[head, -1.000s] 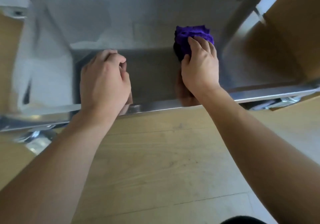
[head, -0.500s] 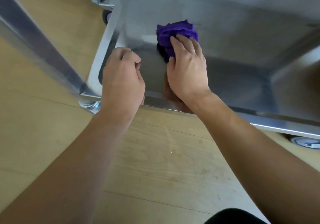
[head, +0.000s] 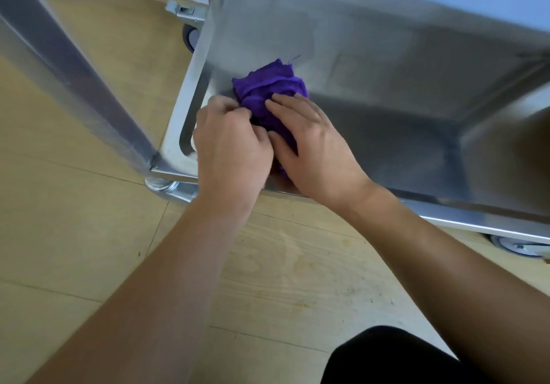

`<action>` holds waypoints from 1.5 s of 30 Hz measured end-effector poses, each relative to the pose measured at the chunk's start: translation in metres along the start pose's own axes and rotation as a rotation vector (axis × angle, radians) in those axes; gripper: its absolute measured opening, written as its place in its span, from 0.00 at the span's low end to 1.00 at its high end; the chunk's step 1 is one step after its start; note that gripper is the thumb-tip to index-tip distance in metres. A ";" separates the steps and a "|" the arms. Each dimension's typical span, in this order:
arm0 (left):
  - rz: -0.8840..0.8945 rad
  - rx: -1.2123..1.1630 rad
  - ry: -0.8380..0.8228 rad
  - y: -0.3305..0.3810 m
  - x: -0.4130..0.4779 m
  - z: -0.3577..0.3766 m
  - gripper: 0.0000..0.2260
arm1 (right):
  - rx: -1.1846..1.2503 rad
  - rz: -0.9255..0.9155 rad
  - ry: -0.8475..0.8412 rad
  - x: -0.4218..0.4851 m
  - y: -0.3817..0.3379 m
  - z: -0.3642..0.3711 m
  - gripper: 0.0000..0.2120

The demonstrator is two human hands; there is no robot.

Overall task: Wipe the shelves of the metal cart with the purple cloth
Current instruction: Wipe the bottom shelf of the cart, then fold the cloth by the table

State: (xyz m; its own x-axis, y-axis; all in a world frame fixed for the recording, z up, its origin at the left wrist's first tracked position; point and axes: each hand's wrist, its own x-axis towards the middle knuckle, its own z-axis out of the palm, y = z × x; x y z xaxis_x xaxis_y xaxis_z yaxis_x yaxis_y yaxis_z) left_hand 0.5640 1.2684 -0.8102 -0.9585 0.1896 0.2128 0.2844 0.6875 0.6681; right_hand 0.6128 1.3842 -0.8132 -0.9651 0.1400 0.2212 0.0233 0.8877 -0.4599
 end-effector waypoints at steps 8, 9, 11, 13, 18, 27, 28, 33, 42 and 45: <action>-0.103 -0.009 -0.139 0.022 -0.001 -0.004 0.14 | -0.047 0.299 0.004 0.007 0.002 -0.022 0.11; -0.114 0.002 -0.157 0.023 0.001 -0.004 0.14 | -0.082 0.316 -0.023 0.007 0.001 -0.022 0.12; -0.128 -0.019 -0.181 0.024 0.003 -0.002 0.13 | -0.081 0.316 -0.034 0.008 -0.002 -0.023 0.12; -0.133 -0.051 -0.190 0.026 0.004 -0.001 0.12 | -0.054 0.317 -0.039 0.007 -0.006 -0.026 0.10; -0.189 -0.211 -0.254 0.040 0.005 -0.009 0.09 | 0.104 0.386 -0.079 0.003 -0.011 -0.038 0.16; -0.340 -0.337 -0.357 0.045 -0.025 -0.044 0.10 | 0.267 0.501 -0.076 -0.026 -0.042 -0.058 0.13; -0.356 -0.332 -0.356 0.046 -0.031 -0.053 0.10 | 0.285 0.518 -0.074 -0.033 -0.052 -0.061 0.13; -0.483 -0.387 -0.409 0.072 -0.068 -0.122 0.15 | 0.408 0.664 -0.080 -0.077 -0.106 -0.096 0.15; -0.504 -0.424 -0.517 0.204 -0.134 -0.317 0.22 | 0.522 0.800 -0.075 -0.152 -0.249 -0.283 0.12; -0.429 -0.381 -0.590 0.267 -0.140 -0.388 0.18 | 0.587 0.845 -0.030 -0.163 -0.299 -0.364 0.10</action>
State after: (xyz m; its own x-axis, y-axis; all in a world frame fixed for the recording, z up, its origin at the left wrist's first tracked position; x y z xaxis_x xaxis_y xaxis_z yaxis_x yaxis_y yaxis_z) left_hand 0.7817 1.1532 -0.3848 -0.8078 0.3749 -0.4549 -0.2235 0.5193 0.8249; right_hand 0.8581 1.2558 -0.3985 -0.6987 0.6012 -0.3878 0.5746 0.1487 -0.8048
